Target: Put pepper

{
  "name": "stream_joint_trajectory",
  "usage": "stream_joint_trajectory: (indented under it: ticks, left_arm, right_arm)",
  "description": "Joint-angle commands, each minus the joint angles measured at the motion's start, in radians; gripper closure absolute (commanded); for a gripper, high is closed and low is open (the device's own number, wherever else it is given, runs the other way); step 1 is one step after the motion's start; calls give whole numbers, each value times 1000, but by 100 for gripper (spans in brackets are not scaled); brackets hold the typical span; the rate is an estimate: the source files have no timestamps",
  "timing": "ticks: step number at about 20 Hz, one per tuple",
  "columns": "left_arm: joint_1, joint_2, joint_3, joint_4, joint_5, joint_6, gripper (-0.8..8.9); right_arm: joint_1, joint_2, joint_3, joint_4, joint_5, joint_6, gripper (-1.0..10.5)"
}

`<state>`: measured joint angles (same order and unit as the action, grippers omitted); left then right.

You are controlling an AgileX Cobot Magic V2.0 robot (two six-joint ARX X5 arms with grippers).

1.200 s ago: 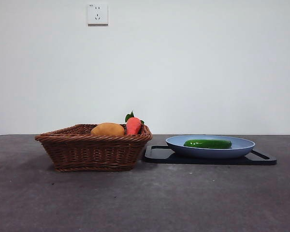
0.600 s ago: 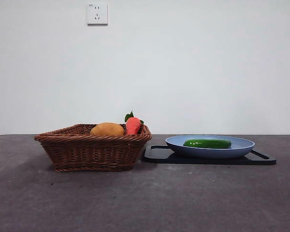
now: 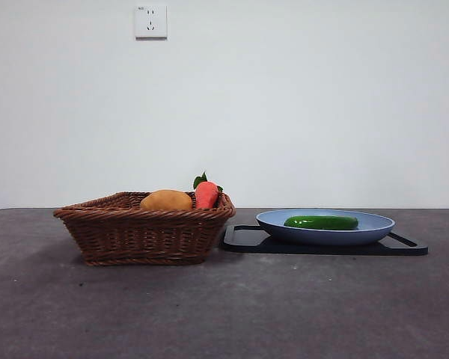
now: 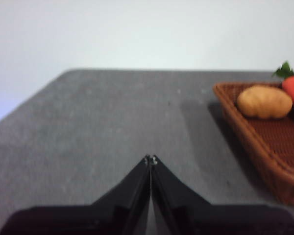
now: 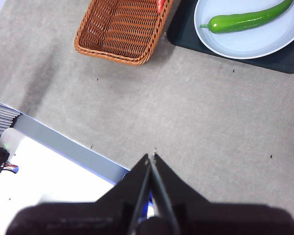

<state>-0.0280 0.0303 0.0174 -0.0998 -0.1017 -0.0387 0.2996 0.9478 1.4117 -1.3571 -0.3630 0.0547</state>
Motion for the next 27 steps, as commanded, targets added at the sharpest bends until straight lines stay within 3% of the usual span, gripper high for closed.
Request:
stream_joint_trajectory:
  ticks: [1,3,18,21,24,27]
  left_arm:
    - [3,-5,-11,-49,5,-31,805]
    - [3,-5,-11,-72,6,-65,805]
    - [3,-13,-11,-43,3,-66,805]
    - [3,-13,-11,-43,4,-66,805]
    - [3,-13,-11,-43,4,-66,805]
    - [3,-13,-11,-43,4,-66,805]
  right_arm:
    - [2,7,17,-13,3,-8,936]
    - [2,8,17,-13,3,-8,936]
    - [2,7,17,-13,3,-8,936]
    - [2,7,17,-5,3,-36,936]
    - [-65,-44,10,132,2,-72,936]
    - [-147,-178,-85,368,-5,-48,936]
